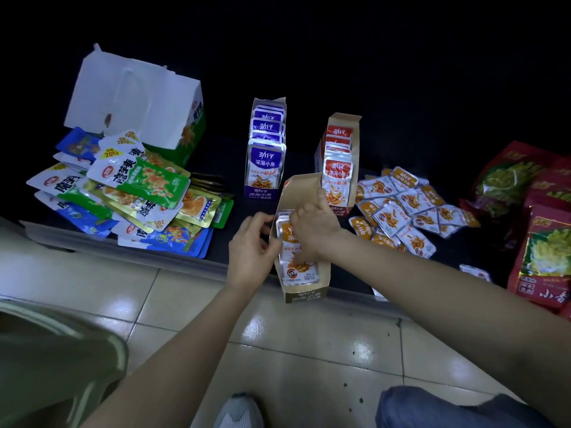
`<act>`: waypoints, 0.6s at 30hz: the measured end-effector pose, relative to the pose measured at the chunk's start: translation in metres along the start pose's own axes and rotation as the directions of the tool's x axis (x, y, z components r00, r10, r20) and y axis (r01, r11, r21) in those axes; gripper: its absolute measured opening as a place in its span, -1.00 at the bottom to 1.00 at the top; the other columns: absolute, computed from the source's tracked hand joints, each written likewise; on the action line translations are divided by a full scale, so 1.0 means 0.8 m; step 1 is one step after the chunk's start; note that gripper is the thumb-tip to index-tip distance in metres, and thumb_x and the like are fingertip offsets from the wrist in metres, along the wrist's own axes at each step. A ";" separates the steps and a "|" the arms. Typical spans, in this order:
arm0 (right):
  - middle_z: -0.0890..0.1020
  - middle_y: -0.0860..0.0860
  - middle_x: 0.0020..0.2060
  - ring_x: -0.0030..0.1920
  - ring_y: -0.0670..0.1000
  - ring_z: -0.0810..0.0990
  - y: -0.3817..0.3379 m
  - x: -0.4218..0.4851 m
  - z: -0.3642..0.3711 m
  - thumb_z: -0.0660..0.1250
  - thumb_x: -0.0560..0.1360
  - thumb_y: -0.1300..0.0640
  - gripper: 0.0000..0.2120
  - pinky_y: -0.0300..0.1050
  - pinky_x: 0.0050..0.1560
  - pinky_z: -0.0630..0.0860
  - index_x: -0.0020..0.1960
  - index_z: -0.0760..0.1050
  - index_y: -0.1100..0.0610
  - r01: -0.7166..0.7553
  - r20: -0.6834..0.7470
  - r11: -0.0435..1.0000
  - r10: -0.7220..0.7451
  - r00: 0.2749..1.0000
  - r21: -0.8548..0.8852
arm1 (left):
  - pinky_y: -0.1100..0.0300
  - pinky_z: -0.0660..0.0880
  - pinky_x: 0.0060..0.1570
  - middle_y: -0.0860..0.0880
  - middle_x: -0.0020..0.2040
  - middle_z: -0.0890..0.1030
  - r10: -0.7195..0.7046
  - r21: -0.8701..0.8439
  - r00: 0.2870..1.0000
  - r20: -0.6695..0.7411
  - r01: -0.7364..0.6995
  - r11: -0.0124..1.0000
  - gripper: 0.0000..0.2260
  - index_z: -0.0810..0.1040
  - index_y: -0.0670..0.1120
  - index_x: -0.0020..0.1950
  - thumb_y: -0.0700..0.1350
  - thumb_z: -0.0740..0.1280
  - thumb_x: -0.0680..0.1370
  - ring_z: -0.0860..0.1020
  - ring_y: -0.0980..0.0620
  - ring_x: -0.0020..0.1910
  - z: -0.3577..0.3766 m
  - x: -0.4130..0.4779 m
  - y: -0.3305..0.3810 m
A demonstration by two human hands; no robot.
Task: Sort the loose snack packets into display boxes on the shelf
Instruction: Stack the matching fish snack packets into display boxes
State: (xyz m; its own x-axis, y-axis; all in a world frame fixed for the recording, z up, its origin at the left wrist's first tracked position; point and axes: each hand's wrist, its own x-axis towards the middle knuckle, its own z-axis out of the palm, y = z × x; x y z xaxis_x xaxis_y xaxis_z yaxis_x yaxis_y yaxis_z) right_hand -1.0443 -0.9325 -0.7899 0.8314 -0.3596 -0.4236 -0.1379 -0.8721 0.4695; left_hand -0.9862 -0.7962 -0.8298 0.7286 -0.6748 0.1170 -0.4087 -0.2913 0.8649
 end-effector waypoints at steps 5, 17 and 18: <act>0.45 0.08 0.18 0.29 0.12 0.35 0.002 -0.003 0.001 0.37 0.32 -0.39 -0.17 0.33 0.44 -0.13 0.35 0.35 0.16 -0.010 -0.023 0.997 0.011 1.000 0.076 | 0.38 0.40 -0.33 0.09 -0.14 0.52 -0.013 -0.002 1.000 -0.010 0.013 1.000 -0.81 0.52 0.00 0.09 -0.10 0.42 0.50 0.51 0.15 -0.30 0.004 0.000 0.002; 0.62 -0.02 -0.02 0.20 0.07 0.53 0.012 -0.015 0.012 0.29 0.31 -0.45 -0.24 0.27 0.32 -0.54 0.21 0.40 0.14 0.065 -0.088 0.991 -0.055 0.995 0.116 | 0.25 0.42 -0.30 0.08 -0.14 0.52 -0.004 0.001 1.000 -0.015 0.004 1.000 -0.83 0.51 0.03 0.06 -0.06 0.41 0.50 0.50 0.12 -0.30 0.005 -0.001 0.002; 0.62 -0.04 -0.06 0.14 0.06 0.55 0.012 -0.015 0.008 0.31 0.31 -0.45 -0.28 0.25 0.33 -0.51 0.18 0.42 0.12 0.089 -0.075 0.990 -0.081 0.994 0.108 | 0.25 0.43 -0.30 0.08 -0.14 0.52 -0.009 0.003 1.000 -0.012 0.009 1.000 -0.83 0.51 0.03 0.05 -0.06 0.41 0.50 0.50 0.12 -0.30 0.006 -0.001 0.003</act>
State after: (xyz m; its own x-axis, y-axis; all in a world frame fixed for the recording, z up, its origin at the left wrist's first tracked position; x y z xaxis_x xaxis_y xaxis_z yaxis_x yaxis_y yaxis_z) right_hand -1.0586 -0.9387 -0.7852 0.8777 -0.2621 -0.4013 -0.1207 -0.9312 0.3440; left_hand -0.9900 -0.7995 -0.8302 0.7389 -0.6639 0.1151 -0.4036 -0.2992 0.8646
